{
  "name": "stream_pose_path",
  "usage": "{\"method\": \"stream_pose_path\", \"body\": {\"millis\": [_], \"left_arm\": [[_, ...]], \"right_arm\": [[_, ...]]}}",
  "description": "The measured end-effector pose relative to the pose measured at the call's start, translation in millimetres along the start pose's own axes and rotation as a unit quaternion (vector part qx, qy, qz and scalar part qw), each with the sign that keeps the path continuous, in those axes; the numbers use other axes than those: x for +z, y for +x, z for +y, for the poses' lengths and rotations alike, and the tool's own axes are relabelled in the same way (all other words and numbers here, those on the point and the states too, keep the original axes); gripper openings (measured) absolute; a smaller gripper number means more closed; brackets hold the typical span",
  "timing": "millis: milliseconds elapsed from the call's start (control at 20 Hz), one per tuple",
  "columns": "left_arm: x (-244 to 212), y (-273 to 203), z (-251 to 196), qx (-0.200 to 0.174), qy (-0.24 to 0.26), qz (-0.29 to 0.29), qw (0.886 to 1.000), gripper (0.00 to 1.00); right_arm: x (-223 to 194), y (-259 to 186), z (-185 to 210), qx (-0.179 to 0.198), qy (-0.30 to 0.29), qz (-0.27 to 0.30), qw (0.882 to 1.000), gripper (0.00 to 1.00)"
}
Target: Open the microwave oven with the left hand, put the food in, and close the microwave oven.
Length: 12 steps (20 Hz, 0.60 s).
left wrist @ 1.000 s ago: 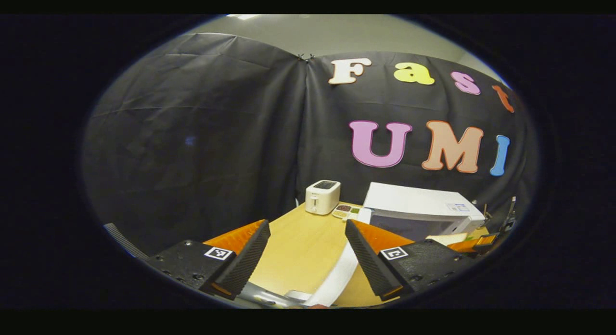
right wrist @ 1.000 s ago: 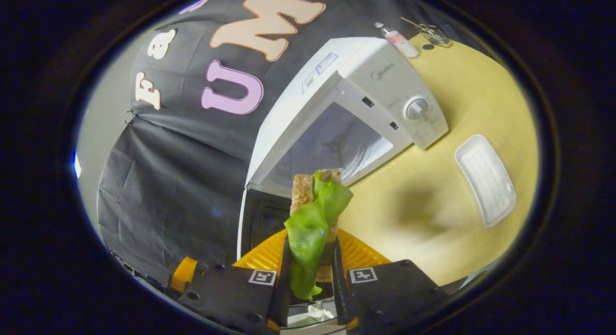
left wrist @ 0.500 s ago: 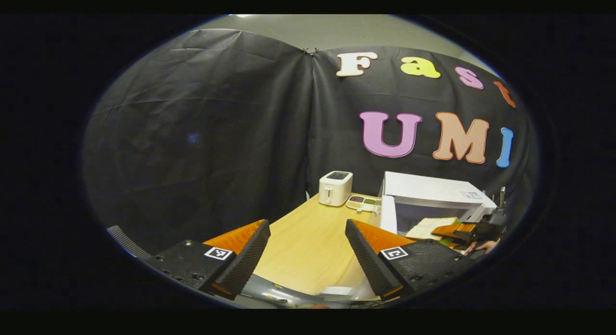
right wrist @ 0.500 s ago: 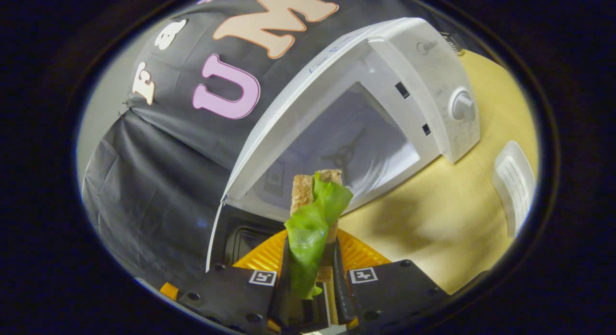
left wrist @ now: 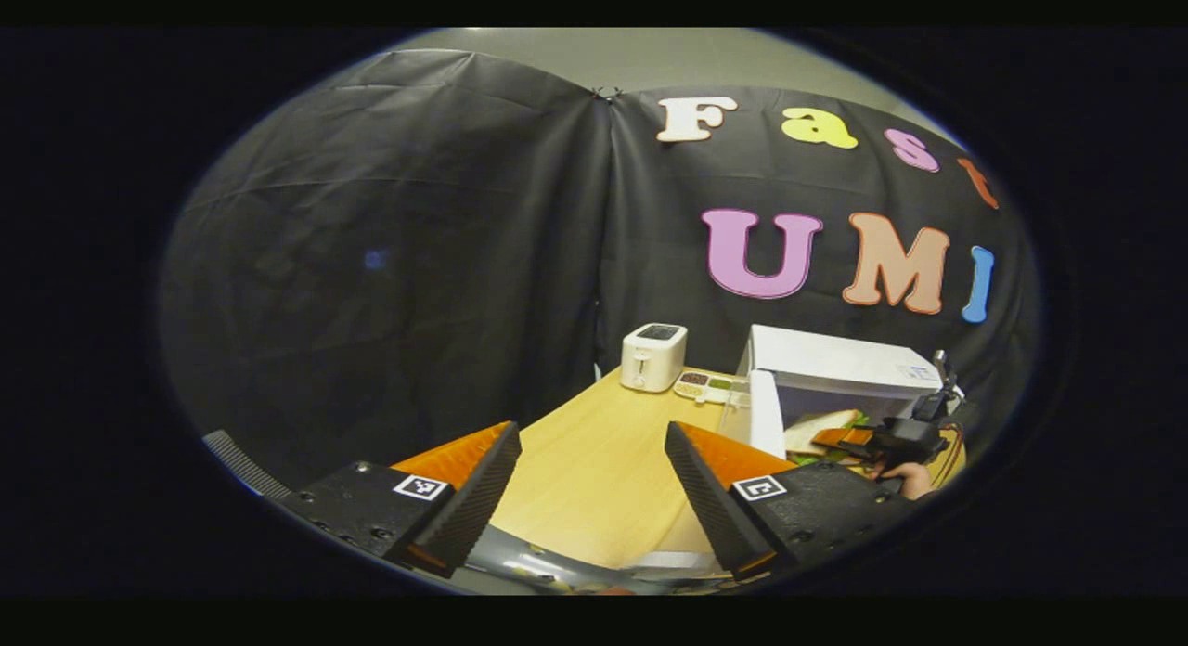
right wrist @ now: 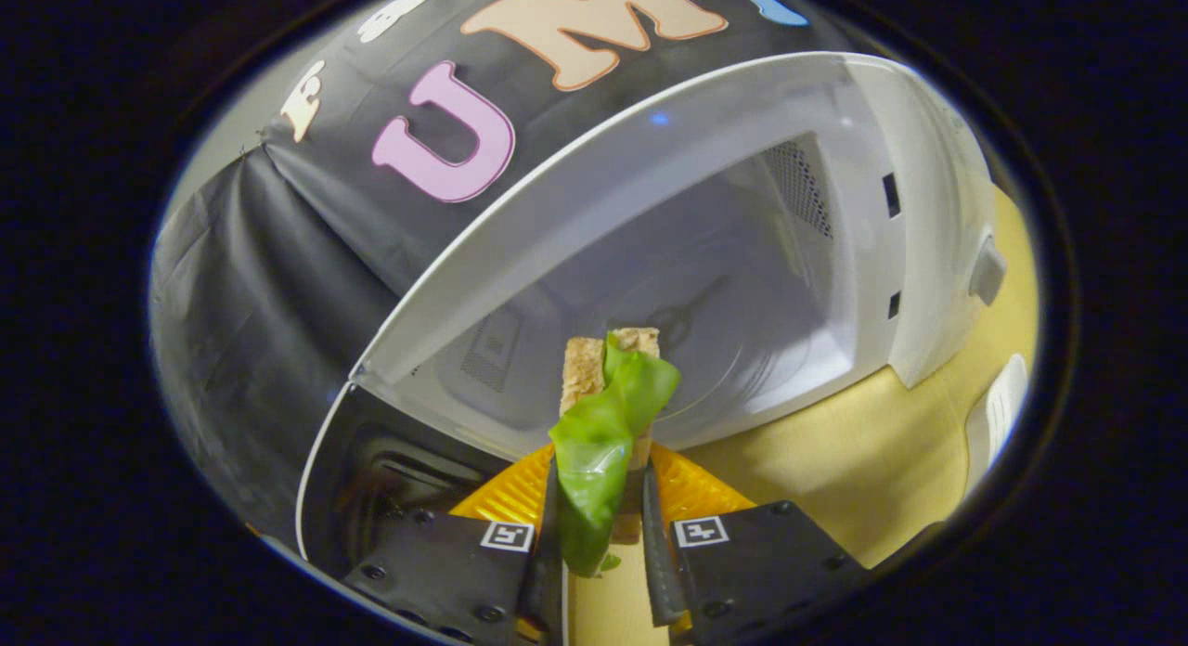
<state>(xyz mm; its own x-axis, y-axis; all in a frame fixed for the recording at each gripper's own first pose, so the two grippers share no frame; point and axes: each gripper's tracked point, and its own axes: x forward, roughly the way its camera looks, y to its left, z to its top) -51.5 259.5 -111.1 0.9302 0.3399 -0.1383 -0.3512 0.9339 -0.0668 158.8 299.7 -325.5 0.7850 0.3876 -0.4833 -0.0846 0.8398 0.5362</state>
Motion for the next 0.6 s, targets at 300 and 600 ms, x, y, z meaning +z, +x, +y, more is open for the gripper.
{"method": "stream_pose_path", "body": {"millis": [300,600], "left_arm": [[-12,2,5,0.006,-0.008,0.021,1.000,0.92],[-17,0,13,0.021,-0.005,0.030,0.999,0.96]], "right_arm": [[25,26,5,0.003,-0.053,-0.031,0.998,0.33],[50,49,4,-0.019,-0.076,-0.071,0.994,0.33]]}}
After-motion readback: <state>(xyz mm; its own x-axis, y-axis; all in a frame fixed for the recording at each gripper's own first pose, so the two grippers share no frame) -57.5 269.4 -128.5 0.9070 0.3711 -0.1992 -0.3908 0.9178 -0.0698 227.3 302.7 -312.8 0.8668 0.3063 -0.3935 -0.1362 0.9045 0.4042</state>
